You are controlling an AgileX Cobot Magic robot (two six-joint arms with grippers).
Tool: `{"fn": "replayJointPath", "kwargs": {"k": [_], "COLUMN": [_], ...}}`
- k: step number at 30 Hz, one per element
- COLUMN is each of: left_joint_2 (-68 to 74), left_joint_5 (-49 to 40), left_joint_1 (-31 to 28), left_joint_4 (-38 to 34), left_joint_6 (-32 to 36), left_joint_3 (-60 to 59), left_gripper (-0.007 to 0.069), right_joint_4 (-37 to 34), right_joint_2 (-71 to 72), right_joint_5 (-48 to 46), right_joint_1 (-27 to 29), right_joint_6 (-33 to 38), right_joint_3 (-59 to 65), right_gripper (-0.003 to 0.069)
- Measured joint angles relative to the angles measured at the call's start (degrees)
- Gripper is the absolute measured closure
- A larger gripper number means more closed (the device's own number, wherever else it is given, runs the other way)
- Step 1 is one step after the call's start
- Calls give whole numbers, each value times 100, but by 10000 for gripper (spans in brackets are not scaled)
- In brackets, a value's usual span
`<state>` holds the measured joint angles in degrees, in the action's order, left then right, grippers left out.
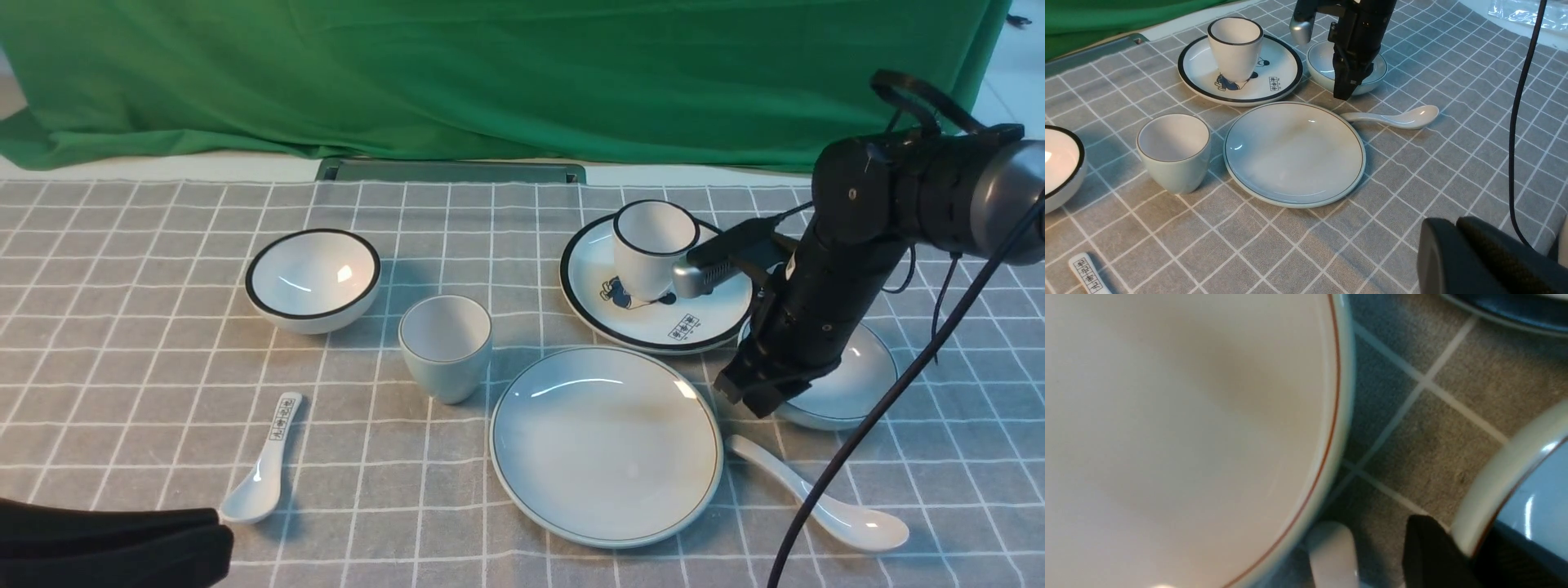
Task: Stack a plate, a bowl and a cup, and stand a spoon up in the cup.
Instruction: Use the right arm to grab a blue rice bowl, then use the right arm to put the blue rice bowl into the blue large plate in the middle
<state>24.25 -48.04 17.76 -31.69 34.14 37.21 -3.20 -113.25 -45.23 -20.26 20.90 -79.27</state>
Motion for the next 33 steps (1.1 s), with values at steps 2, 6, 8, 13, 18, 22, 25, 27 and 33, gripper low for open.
{"fn": "replayJointPath", "kwargs": {"k": [2, 6, 8, 13, 18, 22, 25, 27, 33], "left_joint_2": [0, 0, 0, 0, 0, 0, 0, 0, 0], "left_joint_5": [-7, -51, -64, -61, -41, -30, -29, -29, -29], "left_joint_1": [0, 0, 0, 0, 0, 0, 0, 0, 0], "left_joint_4": [0, 0, 5, 17, 18, 18, 36, 42, 55], "left_joint_6": [0, 0, 0, 5, 24, 24, 24, 24, 24], "left_joint_3": [0, 0, 4, 11, 11, 11, 11, 11, 11], "left_gripper": [607, 607, 607, 607, 607, 607, 607, 607, 607], "right_joint_4": [30, 48, -12, -78, -142, -160, -160, -135, -119], "right_joint_2": [45, 417, 747, 1454, 1363, 1114, 868, 725, 507], "right_joint_5": [-100, -396, -543, -503, -278, -39, 175, 211, 270], "right_joint_1": [0, -75, -254, -1196, -1900, -2164, -2208, -2208, -2220], "right_joint_6": [27, -150, -289, -605, -684, -691, -764, -817, -837], "right_joint_3": [0, 18, 30, 31, 26, 26, 32, 35, 62], "right_gripper": [521, 578, 580, 580, 580, 580, 580, 580, 580]}}
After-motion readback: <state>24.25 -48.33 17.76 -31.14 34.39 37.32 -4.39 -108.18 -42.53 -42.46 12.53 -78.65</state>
